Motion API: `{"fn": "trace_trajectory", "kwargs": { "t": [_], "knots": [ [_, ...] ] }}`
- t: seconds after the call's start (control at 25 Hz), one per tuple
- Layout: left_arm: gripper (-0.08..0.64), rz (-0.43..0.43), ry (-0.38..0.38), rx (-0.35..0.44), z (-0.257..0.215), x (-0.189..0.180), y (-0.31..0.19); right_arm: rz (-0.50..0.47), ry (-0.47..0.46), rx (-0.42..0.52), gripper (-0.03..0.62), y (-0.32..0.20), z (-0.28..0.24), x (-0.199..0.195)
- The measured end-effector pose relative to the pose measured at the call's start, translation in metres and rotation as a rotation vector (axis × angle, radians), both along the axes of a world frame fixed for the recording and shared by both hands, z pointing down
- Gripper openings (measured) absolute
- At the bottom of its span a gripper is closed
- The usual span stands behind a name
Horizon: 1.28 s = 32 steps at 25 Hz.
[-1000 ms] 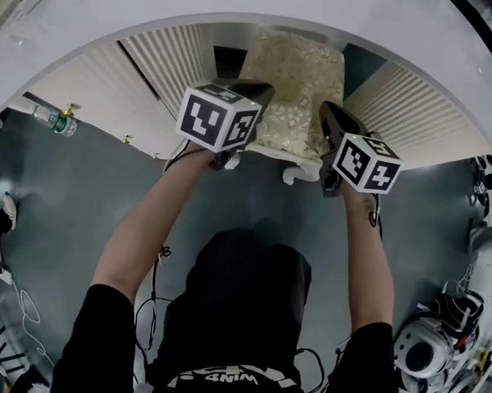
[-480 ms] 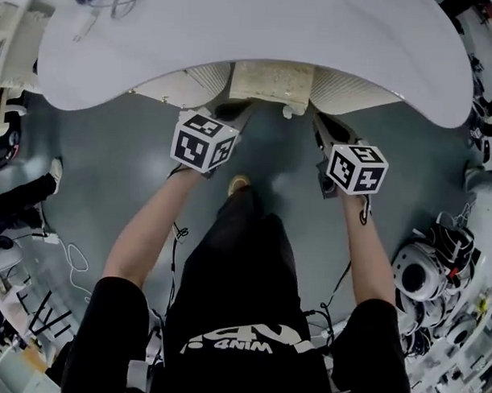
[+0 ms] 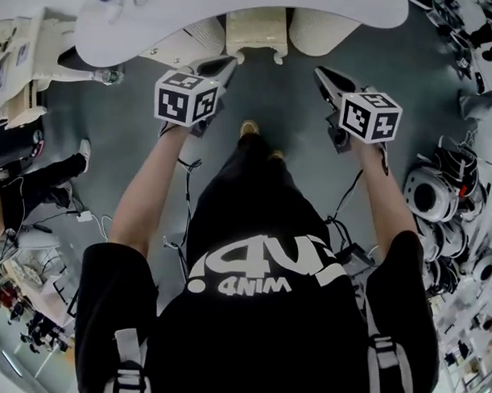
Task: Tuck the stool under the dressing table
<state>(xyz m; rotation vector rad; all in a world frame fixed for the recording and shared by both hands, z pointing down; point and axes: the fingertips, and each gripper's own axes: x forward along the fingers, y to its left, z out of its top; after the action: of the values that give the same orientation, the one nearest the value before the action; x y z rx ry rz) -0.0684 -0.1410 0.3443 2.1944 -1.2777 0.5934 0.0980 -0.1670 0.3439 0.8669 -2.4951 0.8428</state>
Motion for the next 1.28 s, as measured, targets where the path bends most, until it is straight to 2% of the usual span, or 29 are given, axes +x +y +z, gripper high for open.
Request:
{"fn": "trace_trajectory", "kwargs": {
  "t": [0.16, 0.36, 0.56, 0.8, 1.04, 1.28],
  "knots": [
    [0.009, 0.066, 0.033, 0.064, -0.070, 0.024, 0.032, -0.046, -0.058, 0.080, 0.031, 0.044, -0.064, 0.005],
    [0.009, 0.155, 0.108, 0.079, -0.110, 0.046, 0.101, -0.095, -0.115, 0.062, 0.031, 0.124, -0.097, -0.006],
    [0.009, 0.186, 0.154, 0.104, -0.127, 0.050, 0.150, -0.074, -0.159, 0.071, 0.031, 0.169, -0.118, -0.011],
    [0.009, 0.188, 0.232, 0.114, -0.136, 0.056, 0.173, -0.090, -0.195, 0.113, 0.031, 0.193, -0.144, -0.018],
    [0.009, 0.246, 0.203, 0.148, -0.141, 0.077, 0.184, -0.130, -0.248, 0.163, 0.031, 0.209, -0.163, -0.002],
    [0.009, 0.292, 0.182, 0.170, -0.136, 0.084, 0.181, -0.140, -0.246, 0.168, 0.031, 0.213, -0.156, 0.002]
  ]
}}
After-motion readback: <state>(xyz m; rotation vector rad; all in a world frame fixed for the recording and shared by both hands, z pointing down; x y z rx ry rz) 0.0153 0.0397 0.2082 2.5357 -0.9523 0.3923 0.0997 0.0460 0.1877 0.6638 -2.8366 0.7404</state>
